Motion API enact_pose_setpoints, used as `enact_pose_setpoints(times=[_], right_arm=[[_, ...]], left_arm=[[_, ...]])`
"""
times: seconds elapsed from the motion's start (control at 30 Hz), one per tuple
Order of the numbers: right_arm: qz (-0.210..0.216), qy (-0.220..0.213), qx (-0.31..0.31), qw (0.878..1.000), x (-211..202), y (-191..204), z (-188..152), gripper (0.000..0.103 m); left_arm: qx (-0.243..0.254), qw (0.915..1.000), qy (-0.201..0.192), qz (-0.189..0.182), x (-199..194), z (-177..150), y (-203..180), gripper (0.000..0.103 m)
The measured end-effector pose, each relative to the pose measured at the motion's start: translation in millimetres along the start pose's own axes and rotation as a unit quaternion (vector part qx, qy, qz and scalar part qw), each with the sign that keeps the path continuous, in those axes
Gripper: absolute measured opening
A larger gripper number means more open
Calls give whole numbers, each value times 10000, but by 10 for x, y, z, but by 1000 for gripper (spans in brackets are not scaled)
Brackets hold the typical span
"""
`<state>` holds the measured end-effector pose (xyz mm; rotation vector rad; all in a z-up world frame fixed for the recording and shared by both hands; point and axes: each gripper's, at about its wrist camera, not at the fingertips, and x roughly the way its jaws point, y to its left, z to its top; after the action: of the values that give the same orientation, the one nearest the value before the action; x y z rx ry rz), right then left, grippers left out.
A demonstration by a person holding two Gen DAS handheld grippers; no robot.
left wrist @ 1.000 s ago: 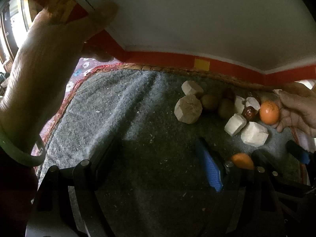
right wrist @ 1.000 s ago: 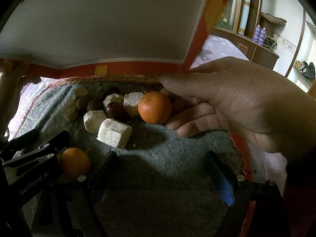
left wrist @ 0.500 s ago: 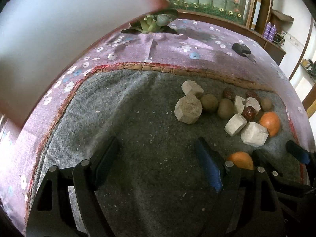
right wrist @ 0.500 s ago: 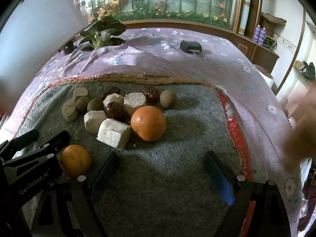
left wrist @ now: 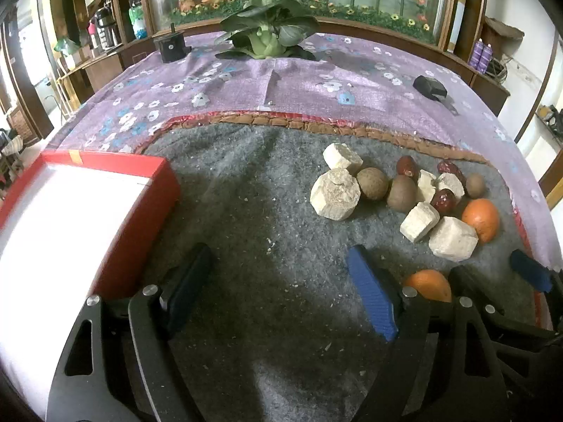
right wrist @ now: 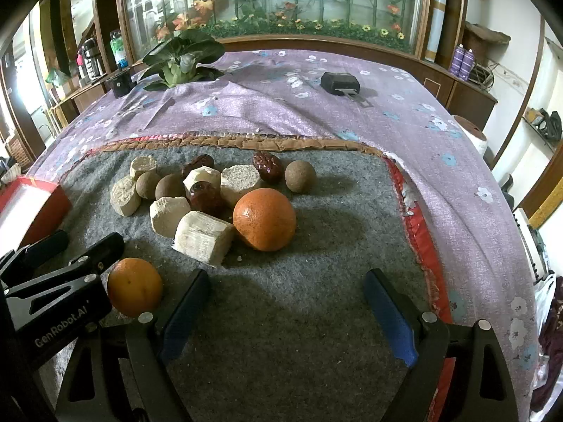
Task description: Organize fruits
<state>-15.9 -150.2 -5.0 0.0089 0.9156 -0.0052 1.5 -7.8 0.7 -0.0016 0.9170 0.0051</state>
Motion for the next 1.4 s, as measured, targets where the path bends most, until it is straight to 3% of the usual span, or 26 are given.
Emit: enact_pose_setpoints(times=[1.23,1.4], right_arm=[[44,12,-37,10000,3,0,4,89],[163,-75,-129,9998,-167,-118,-35,87]], left_arm=[[-3,10000,-2,-4,-7,-2,14,81],[227,9991,278,-224,-15,-18,122,81]])
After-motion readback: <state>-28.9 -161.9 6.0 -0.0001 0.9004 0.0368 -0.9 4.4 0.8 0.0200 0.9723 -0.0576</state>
